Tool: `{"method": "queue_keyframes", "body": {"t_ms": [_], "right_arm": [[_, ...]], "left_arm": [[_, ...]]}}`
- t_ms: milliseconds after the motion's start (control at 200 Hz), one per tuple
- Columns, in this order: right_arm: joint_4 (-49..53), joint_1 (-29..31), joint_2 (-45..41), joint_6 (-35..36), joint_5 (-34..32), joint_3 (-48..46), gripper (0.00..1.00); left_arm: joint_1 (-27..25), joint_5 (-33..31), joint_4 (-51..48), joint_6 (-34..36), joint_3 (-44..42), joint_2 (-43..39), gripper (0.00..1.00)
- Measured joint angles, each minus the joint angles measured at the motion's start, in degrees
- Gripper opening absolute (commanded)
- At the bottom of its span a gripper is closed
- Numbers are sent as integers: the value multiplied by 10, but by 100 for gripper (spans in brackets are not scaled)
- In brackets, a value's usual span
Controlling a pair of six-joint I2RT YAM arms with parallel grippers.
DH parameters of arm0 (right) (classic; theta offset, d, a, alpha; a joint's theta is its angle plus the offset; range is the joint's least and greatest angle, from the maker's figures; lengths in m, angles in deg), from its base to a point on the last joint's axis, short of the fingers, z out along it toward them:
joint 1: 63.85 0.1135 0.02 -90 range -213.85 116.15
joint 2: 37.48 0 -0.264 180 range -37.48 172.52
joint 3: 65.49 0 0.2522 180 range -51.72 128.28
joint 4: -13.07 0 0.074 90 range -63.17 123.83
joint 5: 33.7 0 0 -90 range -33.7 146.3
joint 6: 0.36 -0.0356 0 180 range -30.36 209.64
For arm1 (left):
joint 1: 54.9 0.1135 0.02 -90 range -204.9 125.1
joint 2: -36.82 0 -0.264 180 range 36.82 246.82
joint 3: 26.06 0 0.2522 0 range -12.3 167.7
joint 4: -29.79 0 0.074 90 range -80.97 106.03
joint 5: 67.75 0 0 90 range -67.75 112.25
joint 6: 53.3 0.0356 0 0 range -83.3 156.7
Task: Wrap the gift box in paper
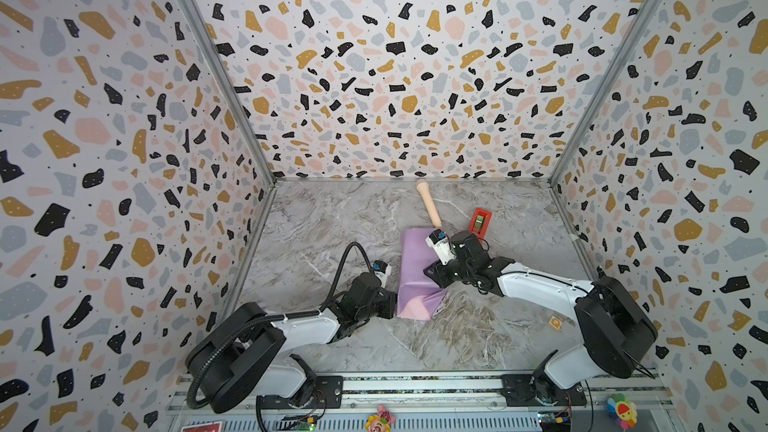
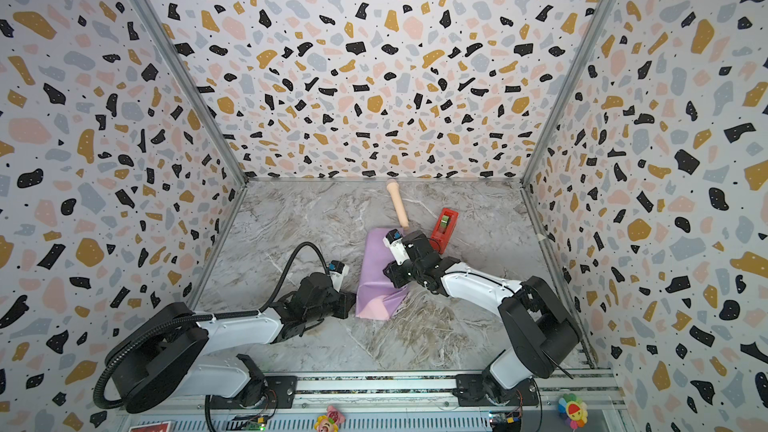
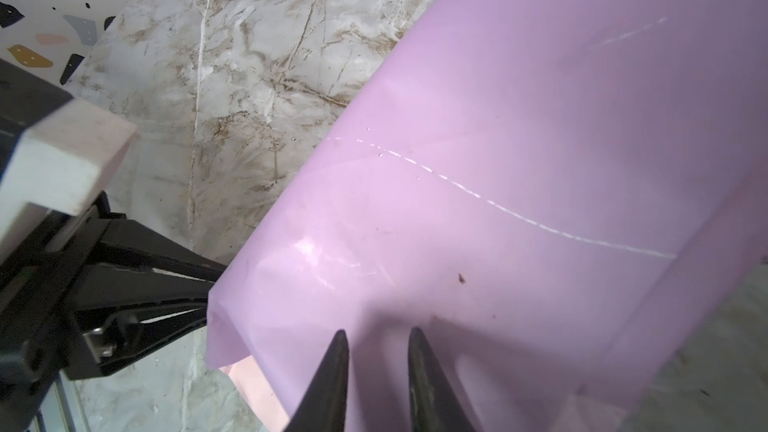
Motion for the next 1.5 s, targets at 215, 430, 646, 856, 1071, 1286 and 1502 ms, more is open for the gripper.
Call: {"method": "queue_keyframes", "body": {"t_ms": [215,430,646,856,1071,1286,1502], "right_arm": [[-15,-1,-1,-3,2,-7,24],[-20,-1,-1,-7,2,-10,23],[-28,-2,-1,-11,4,-14,22],[-30,-3,0,-12,4,-16,21],[-32,-3,0,-14,5,-17,21],[-27,-2,-1,-9,10,-12,31],[30,28,-8,26,-29,19,48]], "left_arm": [[-2,-8,-2,1,9,-6,10],[-4,-13,-6,8,24,-10,10],[-12,-14,-10,14,28,-10,10],[-19,-28,-25,17,32,-10,11],[-24,-65,-67,30,48,-18,19],[-25,-116,-120,20,47,-75,38],[-25,-109,-113,5,31,-144,51]]}}
